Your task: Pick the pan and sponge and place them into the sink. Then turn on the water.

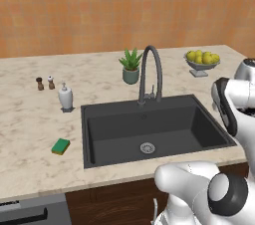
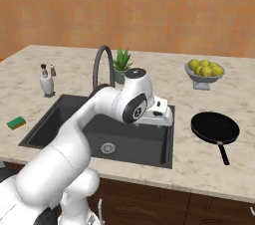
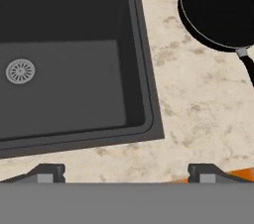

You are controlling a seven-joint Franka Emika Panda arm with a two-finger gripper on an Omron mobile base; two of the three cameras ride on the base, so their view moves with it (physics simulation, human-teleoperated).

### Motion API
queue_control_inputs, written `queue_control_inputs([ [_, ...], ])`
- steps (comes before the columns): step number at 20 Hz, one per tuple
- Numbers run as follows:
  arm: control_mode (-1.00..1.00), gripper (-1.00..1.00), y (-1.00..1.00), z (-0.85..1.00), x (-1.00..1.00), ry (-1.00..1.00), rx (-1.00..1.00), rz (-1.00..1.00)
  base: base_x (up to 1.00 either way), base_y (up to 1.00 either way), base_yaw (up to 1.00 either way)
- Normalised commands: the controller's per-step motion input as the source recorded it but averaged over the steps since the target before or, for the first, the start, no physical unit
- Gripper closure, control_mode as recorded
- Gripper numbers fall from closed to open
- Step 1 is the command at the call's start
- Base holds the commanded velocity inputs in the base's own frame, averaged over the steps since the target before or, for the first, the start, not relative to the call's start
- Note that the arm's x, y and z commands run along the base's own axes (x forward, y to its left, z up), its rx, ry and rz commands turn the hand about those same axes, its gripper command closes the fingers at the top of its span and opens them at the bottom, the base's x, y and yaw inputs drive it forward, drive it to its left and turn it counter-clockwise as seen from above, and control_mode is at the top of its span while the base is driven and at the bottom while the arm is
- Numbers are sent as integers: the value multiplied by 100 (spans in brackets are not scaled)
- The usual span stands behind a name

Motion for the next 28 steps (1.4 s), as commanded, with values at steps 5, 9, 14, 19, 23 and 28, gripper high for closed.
queue_control_inputs([
  [5,-100,-100,-100,-33,-10,0,-3,-2,0,0,0],
  [9,-100,-100,-100,-25,-6,0,-1,-1,0,0,0],
  [14,-100,-100,-90,-15,-1,0,0,0,0,0,0],
  [19,-100,-100,-76,-15,0,-1,0,0,0,0,0],
  [23,-100,-100,-61,-17,0,0,0,2,0,0,0],
  [28,-100,-100,-47,-15,5,0,0,4,0,0,0],
])
